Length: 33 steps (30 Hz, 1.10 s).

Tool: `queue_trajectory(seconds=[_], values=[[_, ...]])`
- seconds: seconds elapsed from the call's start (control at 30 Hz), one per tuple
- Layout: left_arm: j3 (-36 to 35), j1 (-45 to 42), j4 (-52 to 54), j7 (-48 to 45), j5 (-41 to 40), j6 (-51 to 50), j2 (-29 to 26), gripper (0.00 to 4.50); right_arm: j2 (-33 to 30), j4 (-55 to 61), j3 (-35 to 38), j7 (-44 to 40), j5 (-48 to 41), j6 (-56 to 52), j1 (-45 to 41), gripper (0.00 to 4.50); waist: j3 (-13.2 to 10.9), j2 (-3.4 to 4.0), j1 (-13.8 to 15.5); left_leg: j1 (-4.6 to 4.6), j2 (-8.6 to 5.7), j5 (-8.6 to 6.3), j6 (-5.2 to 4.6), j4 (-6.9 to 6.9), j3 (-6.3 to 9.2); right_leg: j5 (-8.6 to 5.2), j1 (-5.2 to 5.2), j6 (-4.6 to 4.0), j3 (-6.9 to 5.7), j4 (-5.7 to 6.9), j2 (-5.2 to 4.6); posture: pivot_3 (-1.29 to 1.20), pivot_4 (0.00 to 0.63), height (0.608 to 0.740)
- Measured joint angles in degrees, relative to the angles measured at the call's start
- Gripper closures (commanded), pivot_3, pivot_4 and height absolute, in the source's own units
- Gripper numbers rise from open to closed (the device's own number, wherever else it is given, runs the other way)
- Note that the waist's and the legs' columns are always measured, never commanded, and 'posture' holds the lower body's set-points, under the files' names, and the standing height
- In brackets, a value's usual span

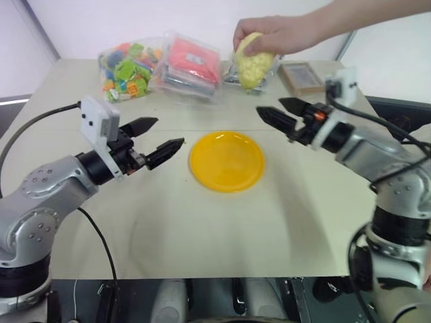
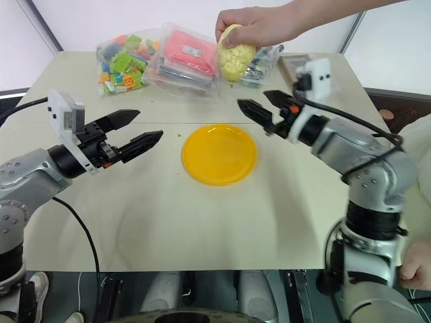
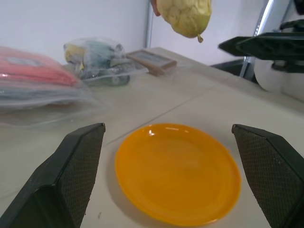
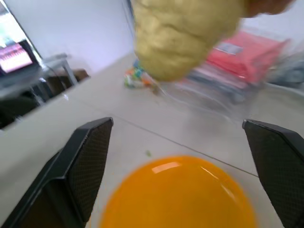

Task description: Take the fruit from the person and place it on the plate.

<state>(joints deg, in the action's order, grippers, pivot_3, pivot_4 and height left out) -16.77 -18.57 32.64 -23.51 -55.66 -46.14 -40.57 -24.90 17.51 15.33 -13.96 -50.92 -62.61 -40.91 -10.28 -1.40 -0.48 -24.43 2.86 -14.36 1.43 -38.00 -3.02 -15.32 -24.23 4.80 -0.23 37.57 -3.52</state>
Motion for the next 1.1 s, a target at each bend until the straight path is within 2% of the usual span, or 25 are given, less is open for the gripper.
queue_trajectory(seconds=[0.17,0.4,0.87,1.03,1.1], values=[[0.1,-0.7,-0.1,0.2,0.0,0.1,0.1,0.00,3.3,-4.5,-0.4,3.4,0.1,-0.7,-4.6,0.04,0.0,0.00,-0.1,0.00,-0.02,0.00,0.00,-0.01,-0.03,0.00,0.00,0.01,0.00,0.00,-0.03,0.00,0.150,0.731],[0.2,-0.7,0.1,1.1,0.0,0.1,0.4,0.00,4.0,-9.8,-0.8,3.2,1.4,2.0,-9.2,0.04,0.0,0.00,-0.2,0.00,-0.01,0.00,0.00,0.00,-0.03,0.00,-0.02,0.00,0.00,0.00,-0.02,0.00,0.150,0.731],[-0.7,-3.2,1.2,1.0,-2.8,1.7,2.4,0.00,6.8,-14.6,-0.7,3.2,3.0,6.3,-12.8,0.04,0.0,0.00,-0.3,-0.01,-0.01,0.00,0.00,0.01,-0.03,0.00,-0.04,0.01,0.00,0.02,-0.01,0.00,0.150,0.731],[-0.6,-3.3,1.2,1.2,-3.6,1.7,2.4,0.00,6.8,-15.5,-0.6,2.7,3.4,6.9,-12.8,2.16,0.0,0.00,-0.3,-0.01,-0.01,0.00,0.00,0.02,-0.03,0.00,-0.05,0.01,0.00,0.02,-0.01,0.00,0.150,0.731],[-0.4,-3.5,1.2,1.3,-3.6,1.7,2.4,0.00,6.8,-15.5,-0.6,2.3,3.4,7.0,-12.9,2.23,0.0,0.00,-0.3,-0.01,0.00,0.00,-0.01,0.02,-0.03,0.00,-0.05,0.01,0.00,0.02,-0.01,0.00,0.150,0.731]])
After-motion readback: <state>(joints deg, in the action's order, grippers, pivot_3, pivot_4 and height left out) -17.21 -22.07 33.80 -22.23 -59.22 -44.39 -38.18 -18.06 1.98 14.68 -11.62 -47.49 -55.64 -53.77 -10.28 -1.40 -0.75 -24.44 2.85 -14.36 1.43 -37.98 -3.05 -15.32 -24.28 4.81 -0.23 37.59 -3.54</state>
